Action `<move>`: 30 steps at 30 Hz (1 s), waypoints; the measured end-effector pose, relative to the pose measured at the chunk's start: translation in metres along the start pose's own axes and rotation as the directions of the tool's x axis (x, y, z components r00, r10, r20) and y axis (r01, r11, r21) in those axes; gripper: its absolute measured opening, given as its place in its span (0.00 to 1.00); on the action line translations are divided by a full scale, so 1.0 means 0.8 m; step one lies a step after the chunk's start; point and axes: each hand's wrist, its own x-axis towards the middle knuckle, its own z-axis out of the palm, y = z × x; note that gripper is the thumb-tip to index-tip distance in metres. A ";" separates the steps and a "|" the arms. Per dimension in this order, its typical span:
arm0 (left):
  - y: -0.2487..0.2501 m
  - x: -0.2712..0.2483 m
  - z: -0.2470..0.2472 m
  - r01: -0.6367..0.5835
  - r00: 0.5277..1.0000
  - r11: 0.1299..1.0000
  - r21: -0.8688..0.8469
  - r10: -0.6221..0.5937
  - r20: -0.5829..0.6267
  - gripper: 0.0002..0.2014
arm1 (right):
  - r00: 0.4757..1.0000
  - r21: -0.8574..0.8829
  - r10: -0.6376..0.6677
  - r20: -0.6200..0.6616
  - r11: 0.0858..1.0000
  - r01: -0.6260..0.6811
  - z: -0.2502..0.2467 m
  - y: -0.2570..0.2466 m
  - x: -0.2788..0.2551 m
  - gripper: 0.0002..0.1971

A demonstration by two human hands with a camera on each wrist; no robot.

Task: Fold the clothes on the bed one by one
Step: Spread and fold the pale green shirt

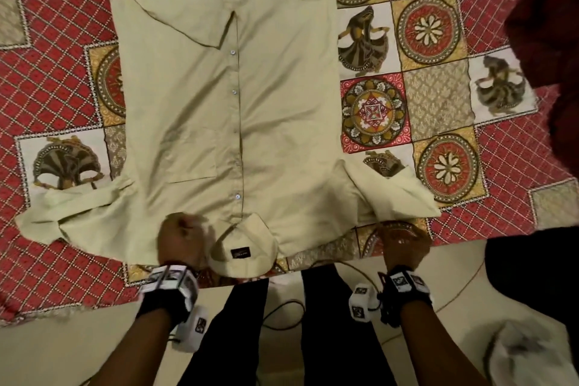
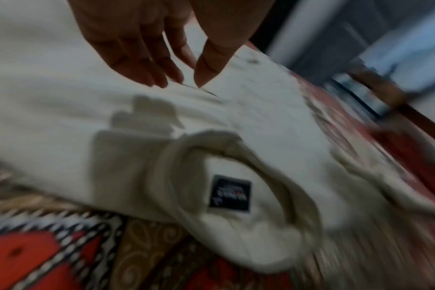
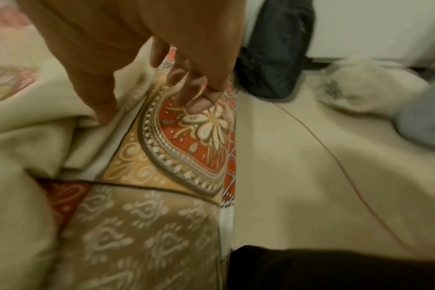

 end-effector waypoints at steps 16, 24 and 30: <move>0.235 -0.055 0.253 -0.679 0.713 0.667 0.305 0.502 0.490 0.34 | 0.425 -0.444 -0.857 0.291 0.272 0.854 -0.076 -0.110 0.058 0.15; 0.275 -0.073 0.248 -0.576 0.799 0.743 0.342 0.423 0.427 0.44 | 0.665 -0.347 -0.425 0.614 0.611 0.712 -0.078 -0.241 0.156 0.22; 0.325 -0.068 0.246 -0.498 0.839 0.821 0.279 0.375 0.394 0.45 | 0.537 -0.400 -0.021 0.844 0.642 0.654 -0.082 -0.258 0.178 0.24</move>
